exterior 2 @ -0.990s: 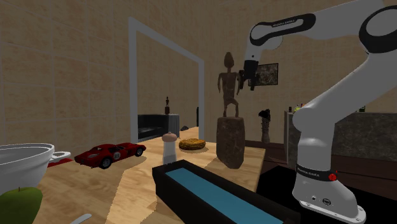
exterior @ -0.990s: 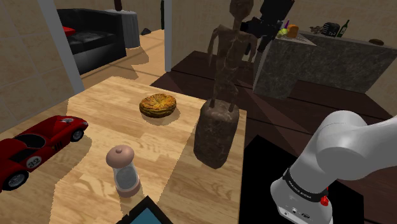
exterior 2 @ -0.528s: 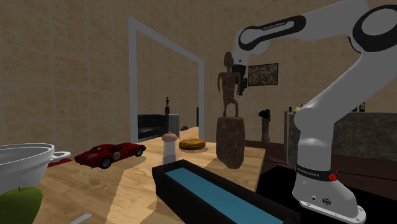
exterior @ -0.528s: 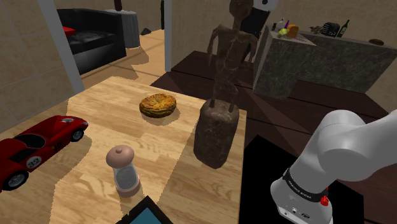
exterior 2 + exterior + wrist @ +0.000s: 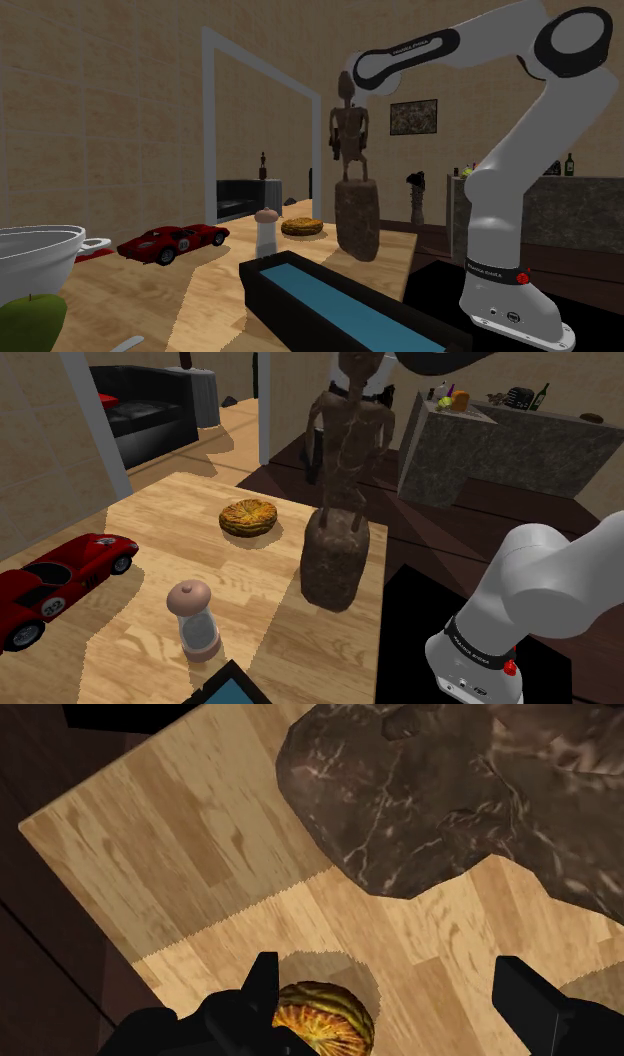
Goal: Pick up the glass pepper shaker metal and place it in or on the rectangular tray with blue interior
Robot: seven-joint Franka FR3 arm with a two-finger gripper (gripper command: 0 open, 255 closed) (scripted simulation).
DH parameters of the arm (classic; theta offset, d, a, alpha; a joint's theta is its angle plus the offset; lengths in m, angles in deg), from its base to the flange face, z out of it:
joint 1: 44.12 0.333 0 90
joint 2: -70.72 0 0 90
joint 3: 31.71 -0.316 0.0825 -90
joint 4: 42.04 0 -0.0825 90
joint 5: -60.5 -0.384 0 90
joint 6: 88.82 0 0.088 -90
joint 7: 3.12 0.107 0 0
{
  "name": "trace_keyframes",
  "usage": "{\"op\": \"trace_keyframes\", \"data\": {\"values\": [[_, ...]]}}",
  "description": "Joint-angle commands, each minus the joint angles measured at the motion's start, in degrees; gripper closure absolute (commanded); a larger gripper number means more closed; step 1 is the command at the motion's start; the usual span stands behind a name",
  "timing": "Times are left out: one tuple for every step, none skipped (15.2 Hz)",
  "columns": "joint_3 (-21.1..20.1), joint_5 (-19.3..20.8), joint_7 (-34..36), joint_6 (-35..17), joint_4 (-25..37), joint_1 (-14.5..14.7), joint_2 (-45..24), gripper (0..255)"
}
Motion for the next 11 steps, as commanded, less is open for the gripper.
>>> {"op": "trace_keyframes", "data": {"values": [[-2.1,-0.5,1.7,-1.8,0.3,0.8,-2.5,0],[-3.1,-0.7,2.6,-2.6,0.8,1.1,-3.8,0],[-4.1,-0.8,3.4,-3.4,1.2,1.4,-5.2,0],[-5.1,-0.8,4.3,-4.1,1.8,1.7,-6.6,0],[-6.2,-0.8,5.2,-4.9,2.4,1.9,-8.1,0],[-7.2,-0.7,6.2,-5.6,3.0,2.2,-9.6,0],[-8.2,-0.5,7.1,-6.3,3.7,2.4,-11.2,0],[-9.2,-0.3,8.1,-7.0,4.5,2.6,-12.8,0],[-10.2,0.0,9.1,-7.6,5.3,2.8,-14.4,0],[-11.3,0.3,10.1,-8.3,6.2,3.0,-16.1,0],[-12.3,0.8,11.1,-8.9,7.1,3.2,-17.8,0]]}}
